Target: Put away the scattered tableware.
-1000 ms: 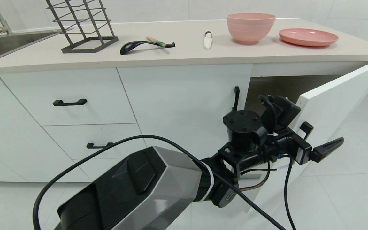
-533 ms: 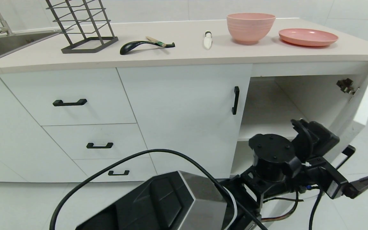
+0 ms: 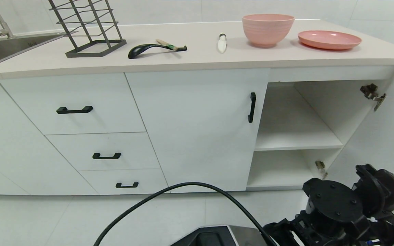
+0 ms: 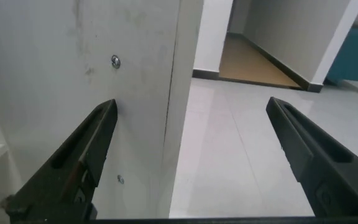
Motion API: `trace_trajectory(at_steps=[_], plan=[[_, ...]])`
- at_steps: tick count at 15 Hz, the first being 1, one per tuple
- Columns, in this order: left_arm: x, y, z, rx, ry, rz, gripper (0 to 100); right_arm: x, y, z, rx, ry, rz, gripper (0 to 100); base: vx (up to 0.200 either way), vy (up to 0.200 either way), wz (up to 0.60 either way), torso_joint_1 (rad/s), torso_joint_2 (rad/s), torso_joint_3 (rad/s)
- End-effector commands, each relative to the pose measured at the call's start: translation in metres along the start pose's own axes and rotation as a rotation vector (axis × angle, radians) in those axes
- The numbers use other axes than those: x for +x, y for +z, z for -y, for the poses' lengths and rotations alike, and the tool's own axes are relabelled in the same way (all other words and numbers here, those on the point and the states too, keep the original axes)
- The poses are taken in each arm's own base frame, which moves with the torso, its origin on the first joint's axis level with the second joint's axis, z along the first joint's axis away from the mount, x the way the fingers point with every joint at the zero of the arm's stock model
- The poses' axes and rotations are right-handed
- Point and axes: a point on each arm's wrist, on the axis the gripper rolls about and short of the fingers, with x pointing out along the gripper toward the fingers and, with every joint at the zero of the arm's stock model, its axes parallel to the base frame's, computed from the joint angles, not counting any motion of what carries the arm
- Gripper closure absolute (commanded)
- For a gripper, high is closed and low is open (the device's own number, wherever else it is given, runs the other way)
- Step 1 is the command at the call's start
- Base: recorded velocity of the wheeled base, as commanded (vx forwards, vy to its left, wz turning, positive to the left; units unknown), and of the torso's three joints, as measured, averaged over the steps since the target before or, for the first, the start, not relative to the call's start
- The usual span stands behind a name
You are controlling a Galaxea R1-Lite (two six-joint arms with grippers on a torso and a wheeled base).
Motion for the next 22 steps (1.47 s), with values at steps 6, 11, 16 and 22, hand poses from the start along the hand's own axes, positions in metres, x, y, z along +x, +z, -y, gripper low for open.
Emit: trace_trajectory(at_steps=[6, 11, 16, 22], plan=[[0.022, -0.058, 0.074, -0.058, -0.171, 0.016, 0, 0.006, 0.014, 0.010, -0.063, -0.014, 0.052, 0, 0.000, 0.000, 0.00, 0.000, 0.00, 0.000], [0.014, -0.023, 0.034, 0.006, -0.160, 0.166, 0, 0.004, 0.020, 0.010, -0.087, -0.018, 0.070, 0, 0.000, 0.000, 0.00, 0.000, 0.00, 0.000], [-0.106, 0.043, -0.021, 0.037, 0.029, 0.092, 0, -0.015, -0.006, -0.021, 0.068, 0.035, -0.015, 0, 0.000, 0.000, 0.00, 0.000, 0.00, 0.000], [-0.299, 0.165, 0.010, 0.141, 0.315, 0.010, 0, -0.037, -0.020, -0.050, 0.213, 0.074, -0.133, 0, 0.000, 0.000, 0.00, 0.000, 0.00, 0.000]])
